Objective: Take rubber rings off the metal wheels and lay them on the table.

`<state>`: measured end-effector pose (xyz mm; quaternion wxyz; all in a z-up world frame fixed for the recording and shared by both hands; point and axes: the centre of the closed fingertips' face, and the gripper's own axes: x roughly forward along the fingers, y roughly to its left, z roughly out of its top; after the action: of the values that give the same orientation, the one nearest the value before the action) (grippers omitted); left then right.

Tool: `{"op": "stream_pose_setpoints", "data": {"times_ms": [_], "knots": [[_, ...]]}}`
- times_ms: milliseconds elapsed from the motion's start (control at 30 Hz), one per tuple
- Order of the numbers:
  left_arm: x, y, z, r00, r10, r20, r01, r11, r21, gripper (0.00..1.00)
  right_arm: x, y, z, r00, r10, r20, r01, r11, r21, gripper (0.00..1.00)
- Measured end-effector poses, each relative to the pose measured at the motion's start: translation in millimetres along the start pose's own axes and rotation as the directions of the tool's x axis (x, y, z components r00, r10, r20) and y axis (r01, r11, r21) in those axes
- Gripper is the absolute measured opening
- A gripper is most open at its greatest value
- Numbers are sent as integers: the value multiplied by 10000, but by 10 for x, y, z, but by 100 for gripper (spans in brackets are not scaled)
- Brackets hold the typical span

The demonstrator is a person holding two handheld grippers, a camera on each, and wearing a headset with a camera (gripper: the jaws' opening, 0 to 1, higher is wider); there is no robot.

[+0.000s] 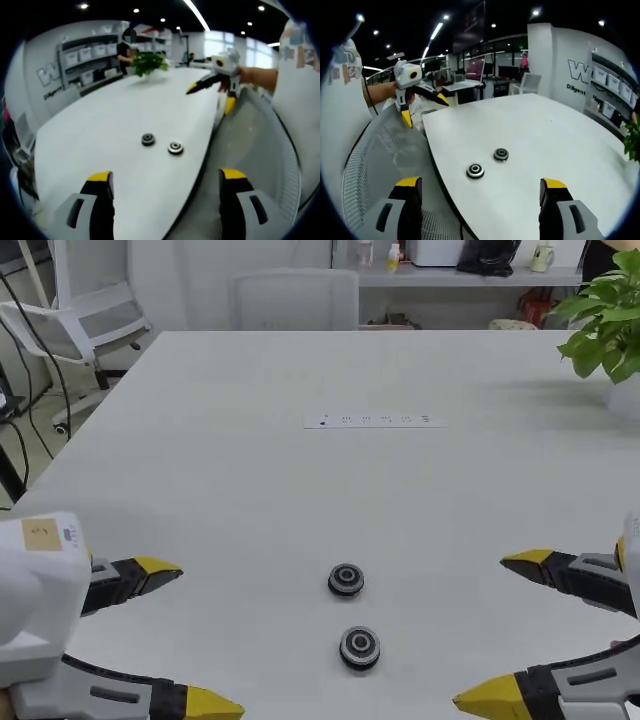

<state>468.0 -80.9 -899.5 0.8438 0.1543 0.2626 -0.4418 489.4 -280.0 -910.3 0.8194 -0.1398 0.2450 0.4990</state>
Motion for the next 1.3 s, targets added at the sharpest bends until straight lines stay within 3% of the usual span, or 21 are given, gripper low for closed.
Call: {"op": "stream_pose_setpoints", "data": {"times_ms": [267, 833, 1300], "knots": [[-18, -5, 9, 9999, 1, 124, 0, 10000, -90, 92, 11, 43, 63, 9993, 151, 346, -157, 9997, 174, 99], [-58, 21, 45, 9993, 102, 355, -91, 9995, -311, 94, 32, 74, 86, 9995, 217, 232, -216, 9998, -23, 99], [-64, 87, 122, 9987, 144, 496, -129, 9994, -307, 93, 68, -16, 241, 9987, 246, 445, -233, 9993, -292, 97]]}}
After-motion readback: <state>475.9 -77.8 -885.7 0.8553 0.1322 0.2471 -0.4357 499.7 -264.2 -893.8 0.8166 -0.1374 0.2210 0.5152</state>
